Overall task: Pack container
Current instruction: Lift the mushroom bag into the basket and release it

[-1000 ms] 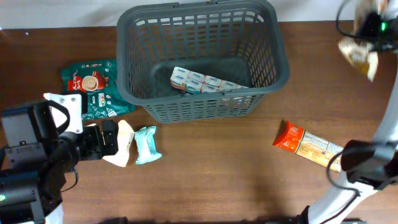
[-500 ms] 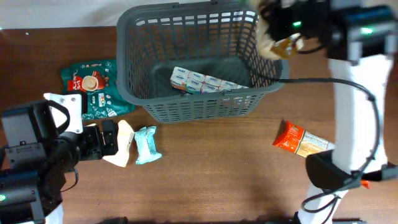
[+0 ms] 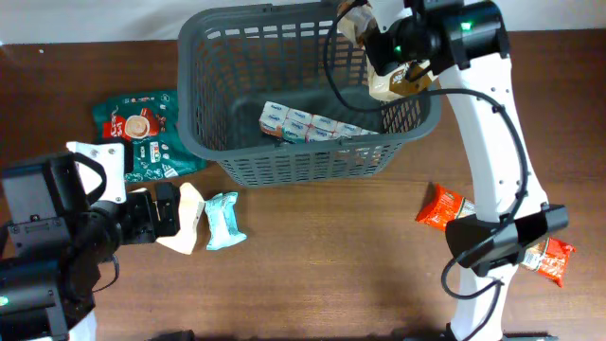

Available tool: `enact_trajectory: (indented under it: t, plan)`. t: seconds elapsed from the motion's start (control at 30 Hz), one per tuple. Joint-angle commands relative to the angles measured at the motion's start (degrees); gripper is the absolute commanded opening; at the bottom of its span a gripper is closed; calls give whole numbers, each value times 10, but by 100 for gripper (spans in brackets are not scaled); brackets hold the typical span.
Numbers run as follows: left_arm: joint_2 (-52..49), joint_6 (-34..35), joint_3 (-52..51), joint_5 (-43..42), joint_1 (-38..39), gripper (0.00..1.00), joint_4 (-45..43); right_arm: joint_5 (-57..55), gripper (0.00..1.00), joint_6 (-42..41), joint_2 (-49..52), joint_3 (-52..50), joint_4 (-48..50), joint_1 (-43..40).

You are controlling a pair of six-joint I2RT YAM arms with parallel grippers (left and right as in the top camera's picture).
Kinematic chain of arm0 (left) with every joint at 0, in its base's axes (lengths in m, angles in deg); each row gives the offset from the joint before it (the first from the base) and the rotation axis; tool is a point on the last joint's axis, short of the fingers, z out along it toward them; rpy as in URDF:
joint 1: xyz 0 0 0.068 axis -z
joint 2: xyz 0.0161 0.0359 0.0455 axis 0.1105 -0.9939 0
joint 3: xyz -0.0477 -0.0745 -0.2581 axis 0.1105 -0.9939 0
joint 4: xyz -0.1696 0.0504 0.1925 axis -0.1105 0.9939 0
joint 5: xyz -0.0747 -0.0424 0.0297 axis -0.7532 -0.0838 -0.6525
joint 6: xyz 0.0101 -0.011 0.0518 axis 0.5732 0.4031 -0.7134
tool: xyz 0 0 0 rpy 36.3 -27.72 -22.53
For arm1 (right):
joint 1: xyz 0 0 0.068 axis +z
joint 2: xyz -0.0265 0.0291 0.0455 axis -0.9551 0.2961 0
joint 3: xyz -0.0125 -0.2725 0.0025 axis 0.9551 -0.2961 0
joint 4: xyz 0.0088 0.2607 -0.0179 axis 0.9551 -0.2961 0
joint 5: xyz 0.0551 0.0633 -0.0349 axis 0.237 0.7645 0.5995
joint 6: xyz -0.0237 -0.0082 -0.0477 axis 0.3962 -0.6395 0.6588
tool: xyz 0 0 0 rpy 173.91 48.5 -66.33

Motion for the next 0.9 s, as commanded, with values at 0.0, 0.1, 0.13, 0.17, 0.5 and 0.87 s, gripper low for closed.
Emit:
enact_trajectory:
  t: [0.0,0.1,0.13,0.17,0.5,0.87]
  plan:
    - [1,-9,1,-8,-4,99,-1,-7,3,56,13,-3,8,1]
    - [1,-9,1,-8,-4,99,-1,-5,4,120,29,-6,9,1]
    - [1,-9,1,-8,-4,99,-1,2,4,139,31,-6,8,1]
    - [1,-9,1,-8,-4,99,-1,17,4,161,35,-7,10,1]
    - [1,-9,1,-8,-4,99,-1,86,83,210,57,-8,25,1]
    - [1,-9,1,-8,-4,99,-1,54,86,66,-42,26,14,-5]
